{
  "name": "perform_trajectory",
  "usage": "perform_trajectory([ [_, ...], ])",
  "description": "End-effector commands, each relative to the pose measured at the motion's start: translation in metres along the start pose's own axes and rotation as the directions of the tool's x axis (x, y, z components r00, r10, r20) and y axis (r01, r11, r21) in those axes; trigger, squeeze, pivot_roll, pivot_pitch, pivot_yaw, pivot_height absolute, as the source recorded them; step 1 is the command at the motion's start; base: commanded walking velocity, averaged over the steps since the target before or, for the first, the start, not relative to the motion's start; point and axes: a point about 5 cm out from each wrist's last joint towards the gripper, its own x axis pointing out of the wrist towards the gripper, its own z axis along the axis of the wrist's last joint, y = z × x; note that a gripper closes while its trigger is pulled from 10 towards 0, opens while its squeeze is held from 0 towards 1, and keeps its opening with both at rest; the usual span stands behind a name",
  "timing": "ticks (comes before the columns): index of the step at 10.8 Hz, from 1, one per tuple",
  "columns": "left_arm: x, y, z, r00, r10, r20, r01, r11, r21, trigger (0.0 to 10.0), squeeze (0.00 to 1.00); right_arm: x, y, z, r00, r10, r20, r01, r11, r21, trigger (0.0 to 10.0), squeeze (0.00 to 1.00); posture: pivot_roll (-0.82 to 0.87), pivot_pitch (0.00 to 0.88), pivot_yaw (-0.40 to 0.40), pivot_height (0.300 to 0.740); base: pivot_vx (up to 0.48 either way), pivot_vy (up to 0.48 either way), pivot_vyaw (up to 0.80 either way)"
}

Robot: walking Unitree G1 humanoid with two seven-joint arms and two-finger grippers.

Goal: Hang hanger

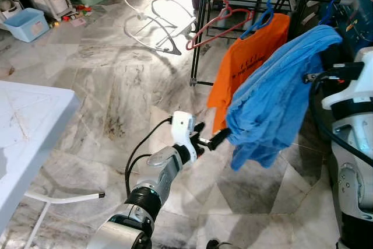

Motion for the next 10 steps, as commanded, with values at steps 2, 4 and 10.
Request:
perform_trajectory([
  [2, 0.038, -0.062, 0.008, 0.988, -0.137, 0.068, 0.142, 0.987, -0.069, 10.0, 0.00, 0.002, 0.002, 0.013, 0.998, 0.018, 0.054, -0.019, 1.000, 0.011, 0.0, 0.00, -0.07, 0.137, -0.043, 0.740, 0.000, 0.000, 0.00],
  [4, 0.041, -0.062, 0.012, 0.989, -0.125, 0.081, 0.131, 0.989, -0.074, 10.0, 0.00, 0.003, 0.005, 0.014, 0.998, 0.029, 0.054, -0.030, 0.999, 0.026, 0.0, 0.00, -0.07, 0.134, -0.041, 0.740, 0.000, 0.000, 0.00],
  [10, 0.034, -0.061, 0.017, 0.971, -0.224, 0.081, 0.226, 0.974, -0.010, 10.0, 0.00, 0.000, -0.003, 0.005, 0.999, -0.008, 0.032, 0.009, 1.000, -0.010, 0.0, 0.00, -0.05, 0.145, -0.045, 0.740, 0.000, 0.000, 0.00],
])
